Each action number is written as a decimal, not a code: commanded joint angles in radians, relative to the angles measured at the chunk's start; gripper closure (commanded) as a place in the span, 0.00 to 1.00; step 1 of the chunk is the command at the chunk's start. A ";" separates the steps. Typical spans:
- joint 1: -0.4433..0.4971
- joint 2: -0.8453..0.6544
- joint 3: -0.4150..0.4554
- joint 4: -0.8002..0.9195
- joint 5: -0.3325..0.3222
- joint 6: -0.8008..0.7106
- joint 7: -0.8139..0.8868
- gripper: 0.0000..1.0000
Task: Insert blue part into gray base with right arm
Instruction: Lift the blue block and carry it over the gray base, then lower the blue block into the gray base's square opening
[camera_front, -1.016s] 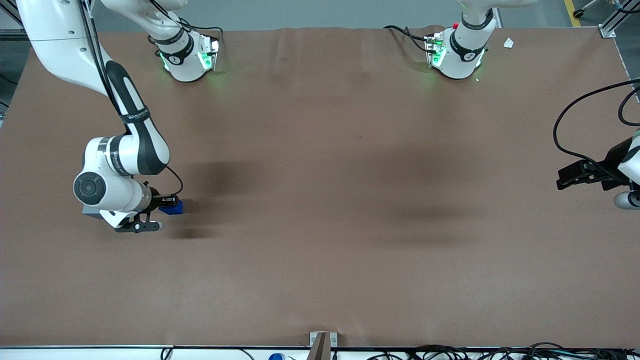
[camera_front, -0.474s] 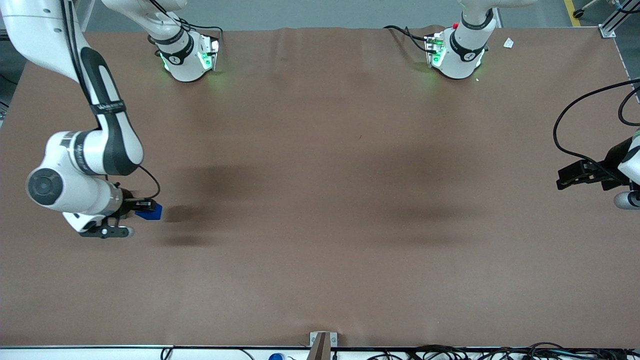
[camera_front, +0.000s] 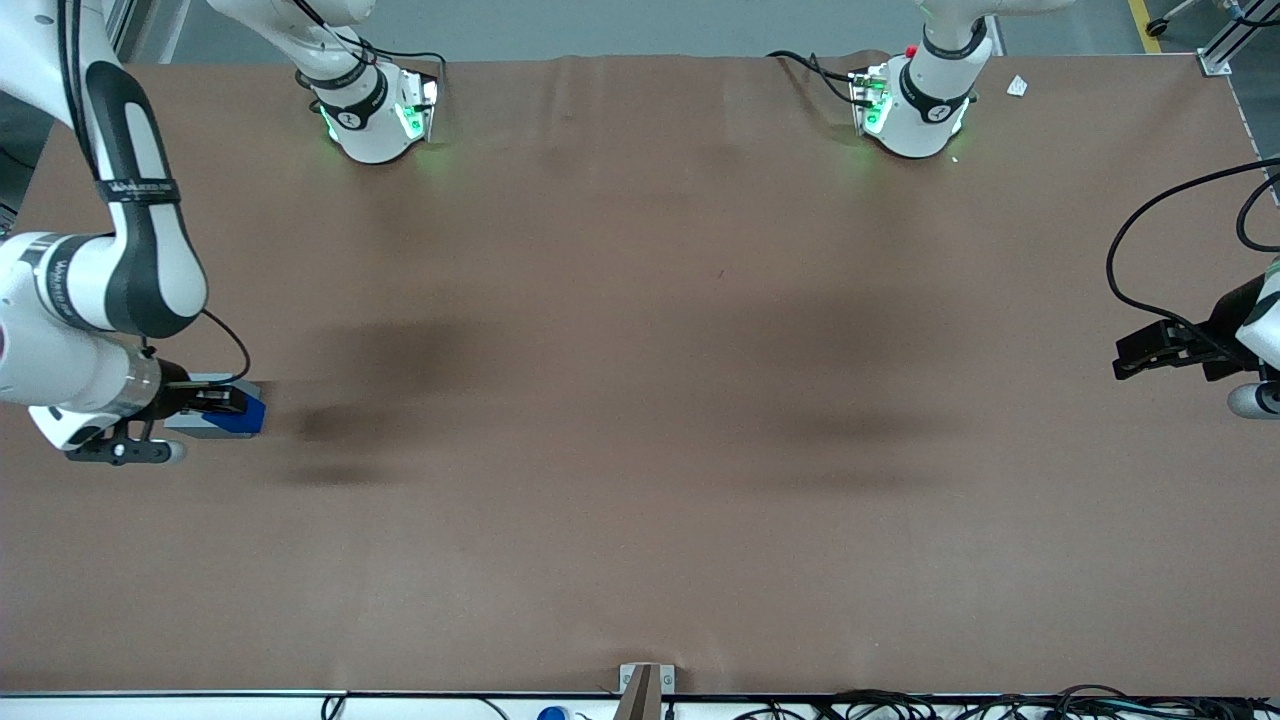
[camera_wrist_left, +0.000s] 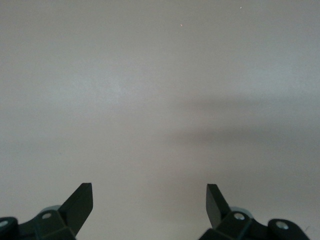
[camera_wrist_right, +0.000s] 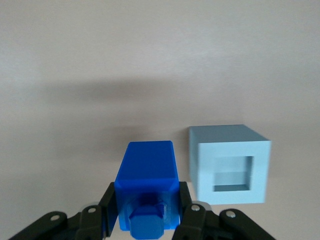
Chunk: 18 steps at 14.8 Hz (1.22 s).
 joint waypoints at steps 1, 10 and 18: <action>-0.049 -0.030 0.016 -0.013 -0.012 -0.009 -0.035 0.83; -0.113 -0.023 0.016 -0.020 -0.012 -0.017 -0.129 0.83; -0.130 -0.019 0.013 -0.020 -0.078 -0.003 -0.129 0.83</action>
